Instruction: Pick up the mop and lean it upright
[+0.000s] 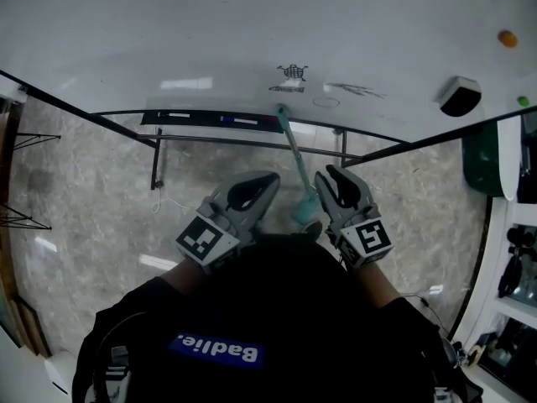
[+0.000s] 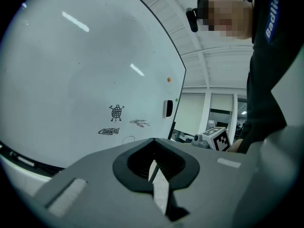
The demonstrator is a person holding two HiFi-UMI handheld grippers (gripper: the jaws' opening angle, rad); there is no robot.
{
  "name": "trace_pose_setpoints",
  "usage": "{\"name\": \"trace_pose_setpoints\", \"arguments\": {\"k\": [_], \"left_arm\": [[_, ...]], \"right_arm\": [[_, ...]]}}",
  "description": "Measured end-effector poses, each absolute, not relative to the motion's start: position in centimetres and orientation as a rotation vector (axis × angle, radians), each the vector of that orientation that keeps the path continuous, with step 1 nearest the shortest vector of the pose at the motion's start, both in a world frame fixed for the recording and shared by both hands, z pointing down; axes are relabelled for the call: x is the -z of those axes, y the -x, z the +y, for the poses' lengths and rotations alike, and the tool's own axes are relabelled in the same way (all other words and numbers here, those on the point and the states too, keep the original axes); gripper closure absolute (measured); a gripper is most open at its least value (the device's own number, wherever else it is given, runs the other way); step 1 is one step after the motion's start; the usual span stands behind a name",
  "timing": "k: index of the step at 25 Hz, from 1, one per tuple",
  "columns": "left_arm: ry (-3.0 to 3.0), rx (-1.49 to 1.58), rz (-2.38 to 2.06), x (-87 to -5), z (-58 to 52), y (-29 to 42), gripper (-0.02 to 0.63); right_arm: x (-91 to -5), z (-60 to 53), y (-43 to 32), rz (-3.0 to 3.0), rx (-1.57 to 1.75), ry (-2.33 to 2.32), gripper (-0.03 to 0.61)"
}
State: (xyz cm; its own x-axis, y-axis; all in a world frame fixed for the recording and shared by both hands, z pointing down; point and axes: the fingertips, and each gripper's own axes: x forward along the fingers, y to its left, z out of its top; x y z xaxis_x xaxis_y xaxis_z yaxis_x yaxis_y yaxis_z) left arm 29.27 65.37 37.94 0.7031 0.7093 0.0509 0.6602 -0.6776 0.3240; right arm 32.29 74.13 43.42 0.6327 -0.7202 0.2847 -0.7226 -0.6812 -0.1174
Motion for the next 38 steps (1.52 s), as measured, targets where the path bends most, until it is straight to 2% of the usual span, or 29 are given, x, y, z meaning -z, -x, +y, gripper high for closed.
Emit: {"name": "trace_pose_setpoints", "arguments": {"k": [7, 38], "left_arm": [[-2.694, -0.251, 0.957, -37.5, 66.0, -28.9, 0.594], [-2.772, -0.384, 0.602, -41.0, 59.8, -24.3, 0.594]], "right_arm": [[-46.5, 74.1, -34.0, -1.368, -0.578, -2.722, 0.439], [-63.7, 70.8, -41.5, -1.405, -0.935, -2.273, 0.397]]}}
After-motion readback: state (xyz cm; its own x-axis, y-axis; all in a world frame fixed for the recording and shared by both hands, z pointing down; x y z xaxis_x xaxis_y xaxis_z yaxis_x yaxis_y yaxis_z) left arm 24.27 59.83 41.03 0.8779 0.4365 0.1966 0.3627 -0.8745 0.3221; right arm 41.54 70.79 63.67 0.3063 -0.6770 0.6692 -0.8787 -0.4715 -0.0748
